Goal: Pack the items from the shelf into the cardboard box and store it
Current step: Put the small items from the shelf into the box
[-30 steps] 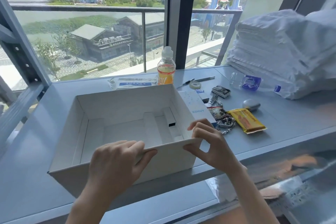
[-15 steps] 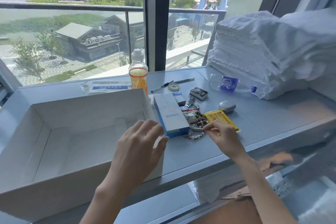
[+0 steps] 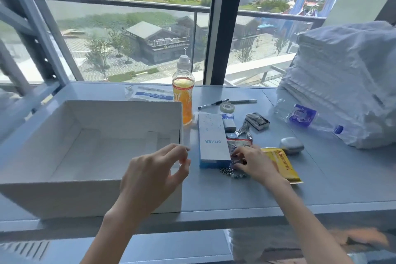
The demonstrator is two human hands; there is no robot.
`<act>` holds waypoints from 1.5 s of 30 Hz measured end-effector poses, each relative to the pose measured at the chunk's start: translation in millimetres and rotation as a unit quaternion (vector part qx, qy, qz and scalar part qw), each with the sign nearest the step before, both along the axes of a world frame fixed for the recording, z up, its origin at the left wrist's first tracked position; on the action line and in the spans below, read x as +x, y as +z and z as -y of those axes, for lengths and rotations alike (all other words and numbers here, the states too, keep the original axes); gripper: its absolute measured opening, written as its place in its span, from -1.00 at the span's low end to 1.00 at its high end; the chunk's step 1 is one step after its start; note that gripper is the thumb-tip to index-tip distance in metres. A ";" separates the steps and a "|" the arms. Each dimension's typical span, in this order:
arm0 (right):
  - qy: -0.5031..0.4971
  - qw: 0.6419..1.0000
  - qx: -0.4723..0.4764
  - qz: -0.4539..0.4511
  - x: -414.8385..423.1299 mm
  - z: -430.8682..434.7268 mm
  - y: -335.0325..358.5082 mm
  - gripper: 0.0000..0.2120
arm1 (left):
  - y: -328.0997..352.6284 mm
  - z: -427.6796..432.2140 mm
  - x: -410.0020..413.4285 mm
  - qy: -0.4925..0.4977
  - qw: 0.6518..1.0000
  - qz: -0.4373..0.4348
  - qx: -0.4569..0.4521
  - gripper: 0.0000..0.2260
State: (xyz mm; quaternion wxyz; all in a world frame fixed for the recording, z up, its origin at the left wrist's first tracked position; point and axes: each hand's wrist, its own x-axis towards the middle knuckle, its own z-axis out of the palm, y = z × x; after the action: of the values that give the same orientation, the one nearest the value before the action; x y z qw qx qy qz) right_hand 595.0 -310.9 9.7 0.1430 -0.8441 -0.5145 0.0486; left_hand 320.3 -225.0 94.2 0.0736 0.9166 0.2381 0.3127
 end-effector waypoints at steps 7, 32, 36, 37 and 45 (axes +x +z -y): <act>0.053 0.997 0.055 -0.017 7.5 -1.8 9.0 -0.91 | 1.0 -3.3 1.9 0.003 1.000 0.004 0.026 -0.73; 0.065 0.808 0.441 -0.386 -95.9 -84.8 206.8 -0.91 | -4.5 -95.8 -103.1 0.029 0.990 -0.135 0.014 -0.38; 0.077 0.762 0.456 -0.454 -115.6 -108.3 219.5 -0.90 | -4.4 -94.3 -105.7 -0.027 0.989 -0.143 0.035 -0.41; 0.076 0.750 0.459 -0.470 -120.1 -113.9 222.5 -0.89 | -4.2 -94.8 -106.1 -0.035 0.989 -0.140 0.039 -0.41; 0.095 0.708 0.445 -0.539 -145.1 -148.5 246.5 -0.95 | -7.9 -97.0 -105.3 -0.059 0.986 -0.149 0.050 -0.41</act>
State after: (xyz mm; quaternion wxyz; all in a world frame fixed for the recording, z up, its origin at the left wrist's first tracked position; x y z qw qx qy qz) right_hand 449.9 -162.4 256.1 0.7499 -0.4592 -0.3891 0.2744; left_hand 215.0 -127.9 86.2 0.0098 0.9678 0.1764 0.1795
